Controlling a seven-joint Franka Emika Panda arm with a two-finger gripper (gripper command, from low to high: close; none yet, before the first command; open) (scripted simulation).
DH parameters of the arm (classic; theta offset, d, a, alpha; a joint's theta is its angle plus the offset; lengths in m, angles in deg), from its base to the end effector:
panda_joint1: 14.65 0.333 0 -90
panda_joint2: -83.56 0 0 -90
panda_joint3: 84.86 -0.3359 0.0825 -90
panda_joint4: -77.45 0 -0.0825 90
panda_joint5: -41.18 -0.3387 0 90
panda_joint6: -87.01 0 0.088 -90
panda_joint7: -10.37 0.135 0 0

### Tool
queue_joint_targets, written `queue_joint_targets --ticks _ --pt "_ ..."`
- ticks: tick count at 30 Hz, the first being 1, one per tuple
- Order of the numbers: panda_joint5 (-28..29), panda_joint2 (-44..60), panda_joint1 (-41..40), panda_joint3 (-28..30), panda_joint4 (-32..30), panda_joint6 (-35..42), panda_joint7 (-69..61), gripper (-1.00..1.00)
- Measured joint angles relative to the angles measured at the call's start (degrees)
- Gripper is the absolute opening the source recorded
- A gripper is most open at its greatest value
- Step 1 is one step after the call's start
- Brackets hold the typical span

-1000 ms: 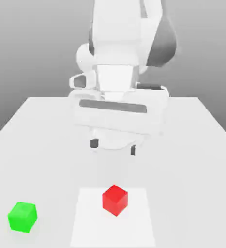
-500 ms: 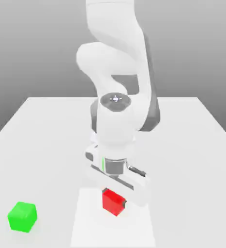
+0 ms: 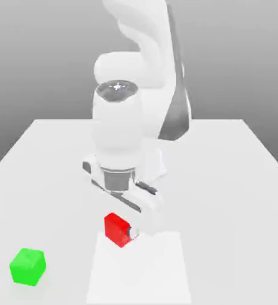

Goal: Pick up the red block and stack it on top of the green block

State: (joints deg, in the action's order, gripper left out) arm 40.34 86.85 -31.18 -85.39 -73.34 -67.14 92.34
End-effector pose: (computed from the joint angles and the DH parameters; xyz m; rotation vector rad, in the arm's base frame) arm 0.3960 -0.1138 0.2602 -2.0418 2.3791 0.0043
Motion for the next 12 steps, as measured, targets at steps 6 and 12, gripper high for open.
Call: queue_joint_targets --ticks 6,12 --pt "-0.79 6.78 -7.84 4.51 9.31 2.58 -3.54 -1.0" --pt "-1.69 12.45 -8.43 4.14 9.94 -2.46 -4.31 1.0"
